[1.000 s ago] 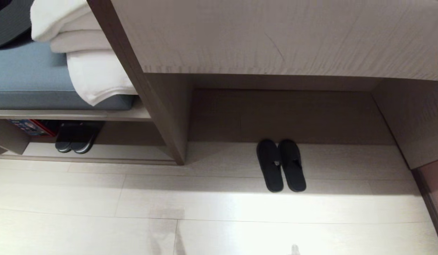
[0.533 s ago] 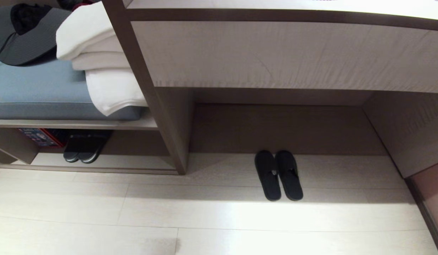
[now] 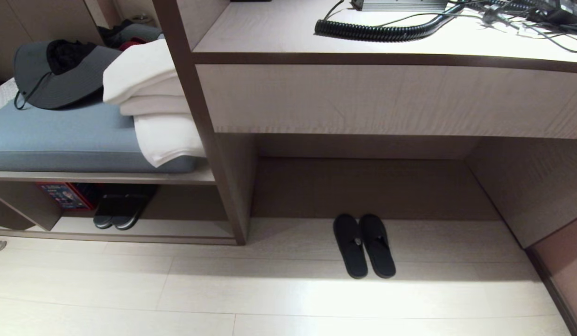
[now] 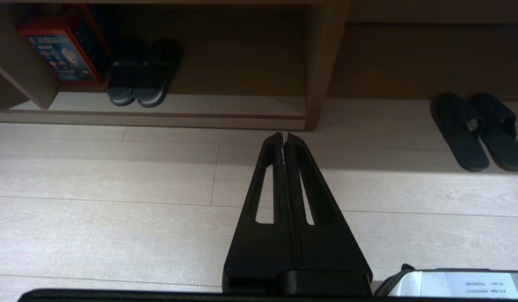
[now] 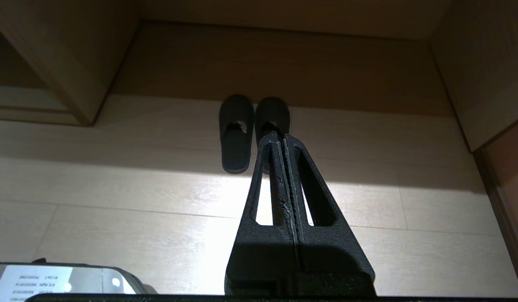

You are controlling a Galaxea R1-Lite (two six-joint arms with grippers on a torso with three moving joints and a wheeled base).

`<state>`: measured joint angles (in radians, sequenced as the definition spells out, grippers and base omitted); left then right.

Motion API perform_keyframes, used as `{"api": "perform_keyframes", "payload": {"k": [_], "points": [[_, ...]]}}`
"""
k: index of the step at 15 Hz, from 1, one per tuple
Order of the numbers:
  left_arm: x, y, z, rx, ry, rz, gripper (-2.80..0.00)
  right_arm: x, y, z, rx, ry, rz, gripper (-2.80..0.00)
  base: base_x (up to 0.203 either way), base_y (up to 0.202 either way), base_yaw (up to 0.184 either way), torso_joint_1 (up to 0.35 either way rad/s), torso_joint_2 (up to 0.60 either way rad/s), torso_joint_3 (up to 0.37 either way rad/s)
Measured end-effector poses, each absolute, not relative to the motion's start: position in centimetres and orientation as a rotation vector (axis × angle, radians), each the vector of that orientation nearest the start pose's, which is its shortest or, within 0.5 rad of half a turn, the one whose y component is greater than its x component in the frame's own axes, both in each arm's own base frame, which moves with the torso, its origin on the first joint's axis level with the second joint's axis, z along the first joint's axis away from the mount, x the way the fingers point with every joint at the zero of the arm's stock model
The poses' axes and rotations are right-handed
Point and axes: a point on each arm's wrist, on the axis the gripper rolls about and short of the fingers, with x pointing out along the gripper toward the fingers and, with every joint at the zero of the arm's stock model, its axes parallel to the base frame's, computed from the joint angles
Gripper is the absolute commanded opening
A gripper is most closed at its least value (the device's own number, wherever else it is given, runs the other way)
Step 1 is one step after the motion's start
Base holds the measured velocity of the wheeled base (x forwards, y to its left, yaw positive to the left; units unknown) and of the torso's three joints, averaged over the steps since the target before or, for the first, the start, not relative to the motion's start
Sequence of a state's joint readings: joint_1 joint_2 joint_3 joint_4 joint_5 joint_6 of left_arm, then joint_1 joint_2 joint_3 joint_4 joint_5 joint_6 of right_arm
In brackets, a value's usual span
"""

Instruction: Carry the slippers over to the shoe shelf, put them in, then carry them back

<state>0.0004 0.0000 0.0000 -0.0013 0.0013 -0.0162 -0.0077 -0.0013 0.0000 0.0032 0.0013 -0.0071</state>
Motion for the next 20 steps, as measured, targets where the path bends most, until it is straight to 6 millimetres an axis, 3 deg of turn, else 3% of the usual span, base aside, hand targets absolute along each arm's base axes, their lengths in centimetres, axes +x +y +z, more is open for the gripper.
{"api": "perform_keyframes", "payload": {"k": [20], "points": [[-2.28,0.0,7.56,-0.015,-0.001,0.001,-2.8,-2.29,0.02,7.52,-0.007,0.002,-0.006,-2.8,0.0,0.0,0.0,0.002,0.0,0.202]]}}
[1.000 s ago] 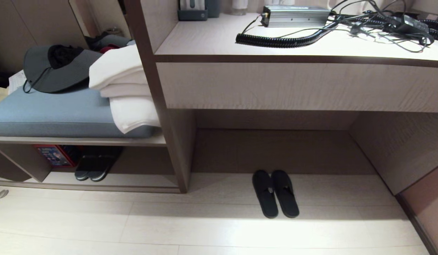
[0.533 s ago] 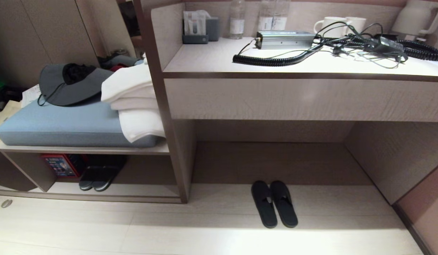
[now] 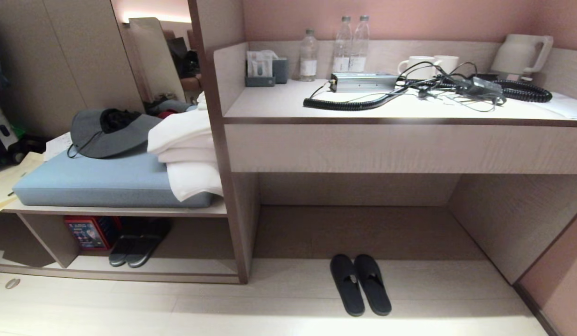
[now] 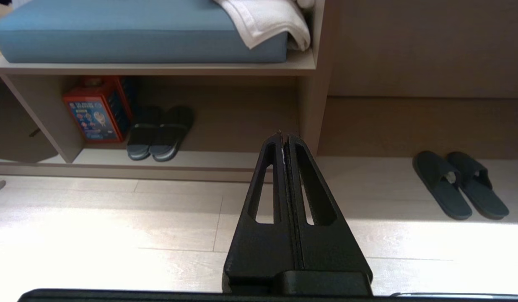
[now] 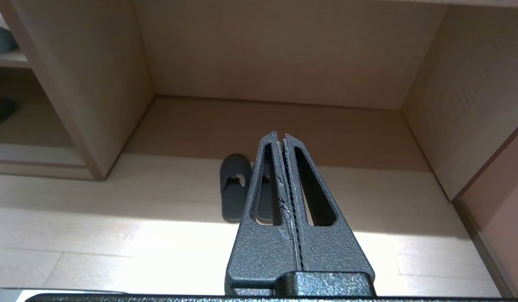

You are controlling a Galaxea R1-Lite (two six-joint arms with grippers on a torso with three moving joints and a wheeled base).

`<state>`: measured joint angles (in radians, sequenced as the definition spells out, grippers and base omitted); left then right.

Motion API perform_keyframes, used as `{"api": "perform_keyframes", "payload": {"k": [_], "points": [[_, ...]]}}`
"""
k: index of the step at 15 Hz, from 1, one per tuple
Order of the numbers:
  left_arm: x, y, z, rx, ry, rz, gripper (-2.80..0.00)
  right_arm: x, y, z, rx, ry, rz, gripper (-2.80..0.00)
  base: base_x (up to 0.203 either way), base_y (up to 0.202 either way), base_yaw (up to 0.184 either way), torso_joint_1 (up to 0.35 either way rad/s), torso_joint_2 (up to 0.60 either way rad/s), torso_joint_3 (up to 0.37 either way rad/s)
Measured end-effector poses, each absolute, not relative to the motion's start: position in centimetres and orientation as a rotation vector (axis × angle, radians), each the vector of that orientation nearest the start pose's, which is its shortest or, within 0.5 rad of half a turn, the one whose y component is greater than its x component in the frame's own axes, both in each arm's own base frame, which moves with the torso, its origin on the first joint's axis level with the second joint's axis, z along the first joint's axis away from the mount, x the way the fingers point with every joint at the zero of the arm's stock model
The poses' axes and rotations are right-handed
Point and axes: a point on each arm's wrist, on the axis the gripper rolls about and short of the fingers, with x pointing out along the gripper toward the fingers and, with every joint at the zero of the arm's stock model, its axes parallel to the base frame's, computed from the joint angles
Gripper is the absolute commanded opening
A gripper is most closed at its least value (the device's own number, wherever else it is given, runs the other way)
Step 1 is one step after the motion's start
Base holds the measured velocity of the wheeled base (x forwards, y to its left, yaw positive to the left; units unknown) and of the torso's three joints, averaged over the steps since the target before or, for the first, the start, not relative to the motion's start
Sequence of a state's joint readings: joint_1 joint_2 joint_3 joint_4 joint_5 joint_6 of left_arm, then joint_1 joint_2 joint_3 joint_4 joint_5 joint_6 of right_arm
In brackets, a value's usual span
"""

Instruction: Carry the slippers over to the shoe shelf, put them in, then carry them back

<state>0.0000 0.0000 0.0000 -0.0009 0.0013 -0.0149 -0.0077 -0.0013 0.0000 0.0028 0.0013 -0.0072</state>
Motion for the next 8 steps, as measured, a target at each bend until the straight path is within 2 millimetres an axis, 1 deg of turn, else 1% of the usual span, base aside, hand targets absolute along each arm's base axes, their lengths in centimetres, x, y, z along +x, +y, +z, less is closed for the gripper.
{"api": "perform_keyframes", "payload": {"k": [2,3,8], "points": [[-2.28,0.0,7.56,-0.012,-0.001,0.001,-2.8,-2.29,0.02,7.52,-0.007,0.002,-0.006,-2.8,0.0,0.0,0.0,0.007,0.0,0.184],[-2.28,0.0,7.56,-0.009,-0.001,0.001,-2.8,-2.29,0.02,7.52,-0.008,0.002,-0.006,-2.8,0.0,0.0,0.0,0.001,0.0,0.094],[-2.28,0.0,7.56,-0.009,-0.001,0.001,-2.8,-2.29,0.02,7.51,-0.007,0.002,-0.007,-2.8,0.0,0.0,0.0,0.002,0.0,0.015]]}}
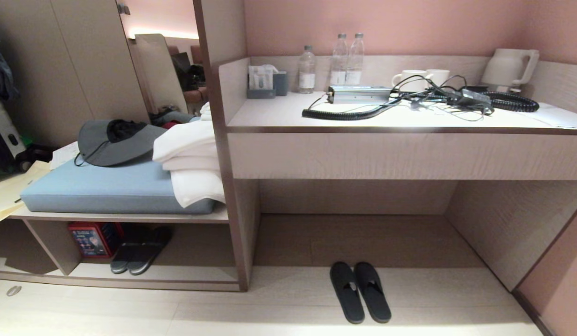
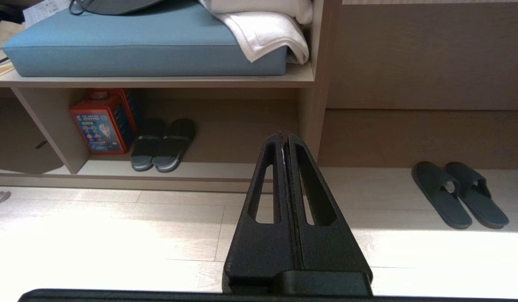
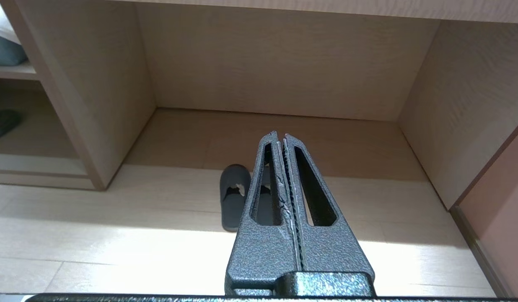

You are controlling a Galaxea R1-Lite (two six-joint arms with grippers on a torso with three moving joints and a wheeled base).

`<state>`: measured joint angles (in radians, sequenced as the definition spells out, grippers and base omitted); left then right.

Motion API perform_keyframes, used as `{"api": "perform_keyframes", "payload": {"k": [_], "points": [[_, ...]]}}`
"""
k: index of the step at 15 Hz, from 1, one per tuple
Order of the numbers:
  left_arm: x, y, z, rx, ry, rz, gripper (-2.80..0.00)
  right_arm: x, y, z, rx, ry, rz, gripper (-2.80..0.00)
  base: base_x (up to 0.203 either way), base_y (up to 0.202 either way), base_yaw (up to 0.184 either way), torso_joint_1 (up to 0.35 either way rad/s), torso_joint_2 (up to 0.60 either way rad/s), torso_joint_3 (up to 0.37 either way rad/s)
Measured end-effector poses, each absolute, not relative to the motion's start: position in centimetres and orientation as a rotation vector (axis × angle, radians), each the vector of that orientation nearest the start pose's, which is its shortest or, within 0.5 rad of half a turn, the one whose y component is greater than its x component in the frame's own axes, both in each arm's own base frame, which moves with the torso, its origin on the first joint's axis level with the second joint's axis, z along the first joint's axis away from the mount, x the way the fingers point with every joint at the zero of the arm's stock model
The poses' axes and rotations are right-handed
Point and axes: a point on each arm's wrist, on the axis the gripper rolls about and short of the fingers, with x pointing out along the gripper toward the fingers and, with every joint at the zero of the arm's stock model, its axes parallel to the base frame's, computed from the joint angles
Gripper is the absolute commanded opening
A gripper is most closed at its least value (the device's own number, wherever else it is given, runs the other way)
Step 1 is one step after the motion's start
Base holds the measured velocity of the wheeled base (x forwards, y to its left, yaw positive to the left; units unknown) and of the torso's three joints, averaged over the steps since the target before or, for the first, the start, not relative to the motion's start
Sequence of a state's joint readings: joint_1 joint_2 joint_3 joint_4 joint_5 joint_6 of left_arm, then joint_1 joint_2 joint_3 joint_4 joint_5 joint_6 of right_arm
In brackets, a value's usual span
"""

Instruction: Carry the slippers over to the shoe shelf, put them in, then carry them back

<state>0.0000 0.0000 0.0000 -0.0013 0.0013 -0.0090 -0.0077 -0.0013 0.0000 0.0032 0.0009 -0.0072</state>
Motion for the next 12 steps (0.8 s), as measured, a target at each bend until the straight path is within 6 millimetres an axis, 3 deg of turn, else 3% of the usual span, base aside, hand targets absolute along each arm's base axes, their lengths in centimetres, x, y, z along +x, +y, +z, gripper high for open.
{"api": "perform_keyframes", "payload": {"k": [5,12], "points": [[-2.28,0.0,7.57,-0.014,-0.002,0.002,-2.8,-2.29,0.02,7.52,-0.007,0.002,-0.005,-2.8,-0.001,0.022,0.001,0.0,0.0,0.002],[-2.28,0.0,7.57,-0.015,-0.002,0.001,-2.8,-2.29,0.02,7.51,-0.007,0.002,-0.007,-2.8,0.0,0.192,-0.001,0.005,0.0,0.004]]}}
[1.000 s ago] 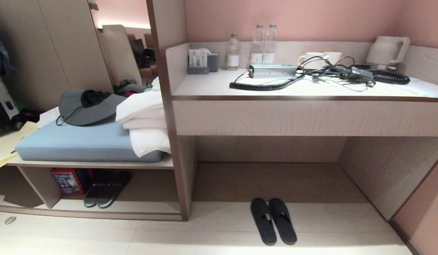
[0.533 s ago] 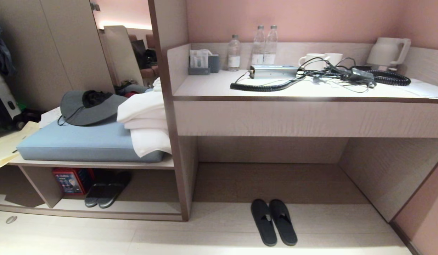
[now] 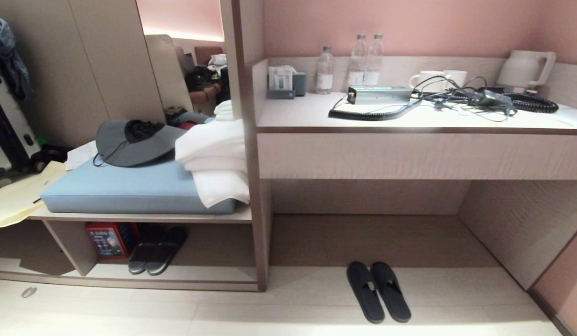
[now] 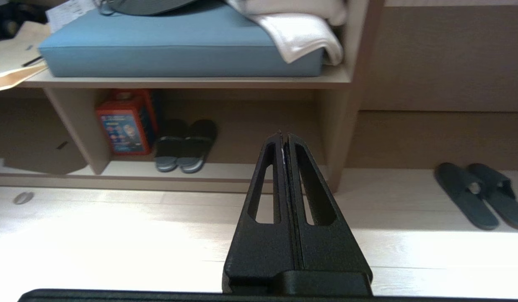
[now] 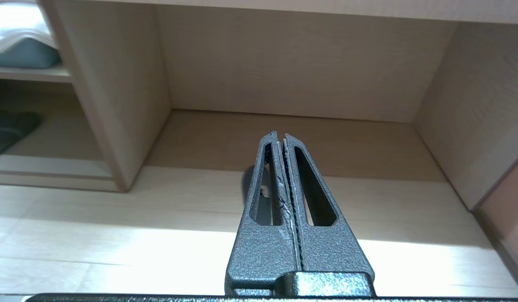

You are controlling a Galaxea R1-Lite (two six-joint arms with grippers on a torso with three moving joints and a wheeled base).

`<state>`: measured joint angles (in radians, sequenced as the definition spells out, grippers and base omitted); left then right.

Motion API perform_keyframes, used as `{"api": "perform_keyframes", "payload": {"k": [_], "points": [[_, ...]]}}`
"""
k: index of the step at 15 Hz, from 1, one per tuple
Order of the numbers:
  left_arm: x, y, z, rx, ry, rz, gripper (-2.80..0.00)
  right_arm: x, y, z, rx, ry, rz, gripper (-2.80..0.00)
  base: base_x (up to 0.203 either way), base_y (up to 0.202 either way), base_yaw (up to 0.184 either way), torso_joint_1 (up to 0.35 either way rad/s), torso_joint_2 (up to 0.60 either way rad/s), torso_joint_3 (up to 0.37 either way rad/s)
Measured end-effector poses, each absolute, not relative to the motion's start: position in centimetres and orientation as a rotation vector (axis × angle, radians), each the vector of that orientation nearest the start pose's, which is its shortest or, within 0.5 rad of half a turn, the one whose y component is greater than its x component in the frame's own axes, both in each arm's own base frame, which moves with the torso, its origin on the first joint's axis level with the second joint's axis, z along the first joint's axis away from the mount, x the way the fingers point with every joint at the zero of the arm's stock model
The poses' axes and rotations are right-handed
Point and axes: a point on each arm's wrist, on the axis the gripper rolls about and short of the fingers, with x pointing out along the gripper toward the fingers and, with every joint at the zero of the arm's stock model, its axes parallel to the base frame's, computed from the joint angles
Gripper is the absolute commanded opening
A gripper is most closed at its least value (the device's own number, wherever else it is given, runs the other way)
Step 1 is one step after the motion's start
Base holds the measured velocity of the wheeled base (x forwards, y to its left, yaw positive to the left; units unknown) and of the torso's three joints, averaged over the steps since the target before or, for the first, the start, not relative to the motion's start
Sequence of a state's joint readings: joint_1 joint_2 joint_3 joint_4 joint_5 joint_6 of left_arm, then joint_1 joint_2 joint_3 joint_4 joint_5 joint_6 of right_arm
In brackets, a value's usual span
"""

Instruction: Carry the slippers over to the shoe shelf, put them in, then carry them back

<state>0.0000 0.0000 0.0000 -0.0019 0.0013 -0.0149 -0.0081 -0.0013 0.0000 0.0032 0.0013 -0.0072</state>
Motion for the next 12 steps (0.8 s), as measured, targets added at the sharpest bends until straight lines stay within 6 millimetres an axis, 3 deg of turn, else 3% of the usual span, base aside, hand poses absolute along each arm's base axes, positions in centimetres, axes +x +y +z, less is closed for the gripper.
{"api": "perform_keyframes", "payload": {"k": [12], "points": [[-2.28,0.0,7.56,-0.015,-0.001,0.001,-2.8,-2.29,0.02,7.51,-0.007,0.002,-0.006,-2.8,0.0,0.195,-0.002,0.001,0.0,0.002]]}}
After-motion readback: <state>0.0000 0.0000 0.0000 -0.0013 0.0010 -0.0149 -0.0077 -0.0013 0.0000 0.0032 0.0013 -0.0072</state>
